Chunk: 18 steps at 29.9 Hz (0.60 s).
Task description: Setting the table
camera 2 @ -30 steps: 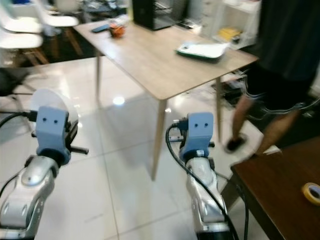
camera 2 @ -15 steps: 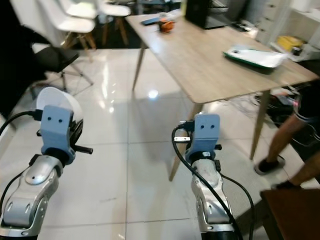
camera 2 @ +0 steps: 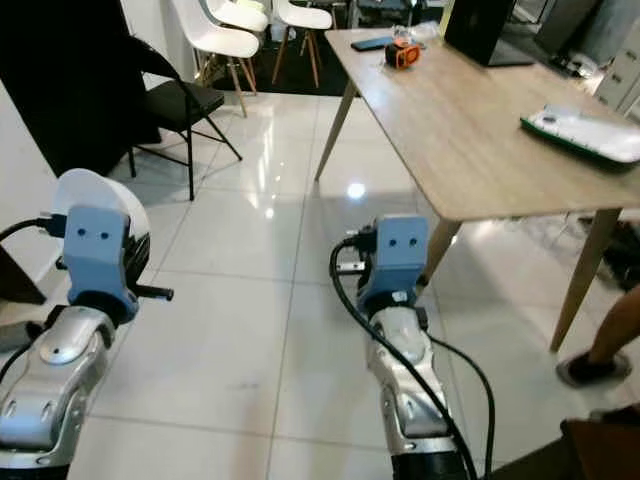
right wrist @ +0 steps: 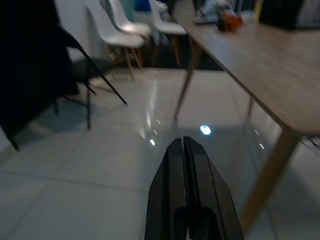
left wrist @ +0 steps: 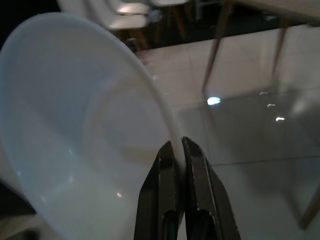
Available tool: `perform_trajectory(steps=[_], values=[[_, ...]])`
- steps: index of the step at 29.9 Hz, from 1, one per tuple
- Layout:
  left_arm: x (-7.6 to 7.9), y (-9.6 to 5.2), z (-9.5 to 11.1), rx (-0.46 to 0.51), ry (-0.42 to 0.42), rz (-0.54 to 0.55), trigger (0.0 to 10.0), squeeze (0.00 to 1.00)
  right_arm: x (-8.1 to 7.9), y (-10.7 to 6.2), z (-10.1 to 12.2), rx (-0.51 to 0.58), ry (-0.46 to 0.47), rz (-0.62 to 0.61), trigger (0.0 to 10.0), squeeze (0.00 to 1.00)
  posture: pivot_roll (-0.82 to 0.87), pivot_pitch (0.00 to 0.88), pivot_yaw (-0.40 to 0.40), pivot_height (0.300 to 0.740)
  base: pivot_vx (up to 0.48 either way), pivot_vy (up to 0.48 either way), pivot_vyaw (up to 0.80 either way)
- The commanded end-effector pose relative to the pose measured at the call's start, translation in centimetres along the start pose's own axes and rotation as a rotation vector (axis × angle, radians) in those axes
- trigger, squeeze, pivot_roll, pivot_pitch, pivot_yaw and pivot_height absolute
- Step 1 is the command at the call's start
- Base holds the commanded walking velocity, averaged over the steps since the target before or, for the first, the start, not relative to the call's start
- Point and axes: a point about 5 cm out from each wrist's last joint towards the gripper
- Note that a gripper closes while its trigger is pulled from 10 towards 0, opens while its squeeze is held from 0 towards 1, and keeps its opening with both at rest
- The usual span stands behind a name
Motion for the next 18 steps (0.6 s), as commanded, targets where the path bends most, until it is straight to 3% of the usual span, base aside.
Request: perform_trajectory(steps=[1, 18], values=[[-0.26, -0.17, -0.25, -0.006, -0.004, 0.007, 10.0, 0.0, 0.03, -0.13, -0.19, -0.007, 0.011, -0.004, 10.0, 0.0, 0.04, 0.167, 0.038, 0.74, 0.0, 0.0, 0.0], [-0.48, -0.04, -0.31, -0.012, 0.002, 0.02, 10.0, 0.0, -0.06, -0.03, -0.14, -0.004, 0.014, -0.005, 10.0, 0.0, 0.04, 0.167, 0.04, 0.74, 0.0, 0.0, 0.0]])
Point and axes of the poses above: a point about 5 cm out from each wrist's last joint towards the gripper, its own y axis pointing out of the wrist towards the gripper, its own z axis along the axis of the wrist's last joint, x = y × z, and after that the axes turned 1 degree about -y, right-handed
